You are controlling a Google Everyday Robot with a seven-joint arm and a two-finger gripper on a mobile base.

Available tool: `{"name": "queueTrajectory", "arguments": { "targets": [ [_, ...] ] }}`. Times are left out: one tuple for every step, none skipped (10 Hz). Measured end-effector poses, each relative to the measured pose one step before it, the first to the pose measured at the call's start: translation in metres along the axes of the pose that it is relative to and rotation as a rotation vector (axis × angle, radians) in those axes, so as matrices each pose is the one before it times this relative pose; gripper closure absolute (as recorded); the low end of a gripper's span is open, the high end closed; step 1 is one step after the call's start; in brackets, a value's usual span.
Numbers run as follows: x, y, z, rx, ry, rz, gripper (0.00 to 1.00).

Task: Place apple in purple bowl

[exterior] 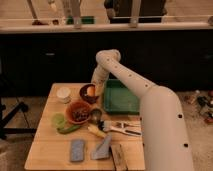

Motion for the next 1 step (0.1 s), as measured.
{"name": "queueTrajectory", "arguments": {
  "targets": [
    [-0.00013, 0.00015, 0.00003, 0.00043, -0.00156, -0.00095, 0.20]
  ]
}}
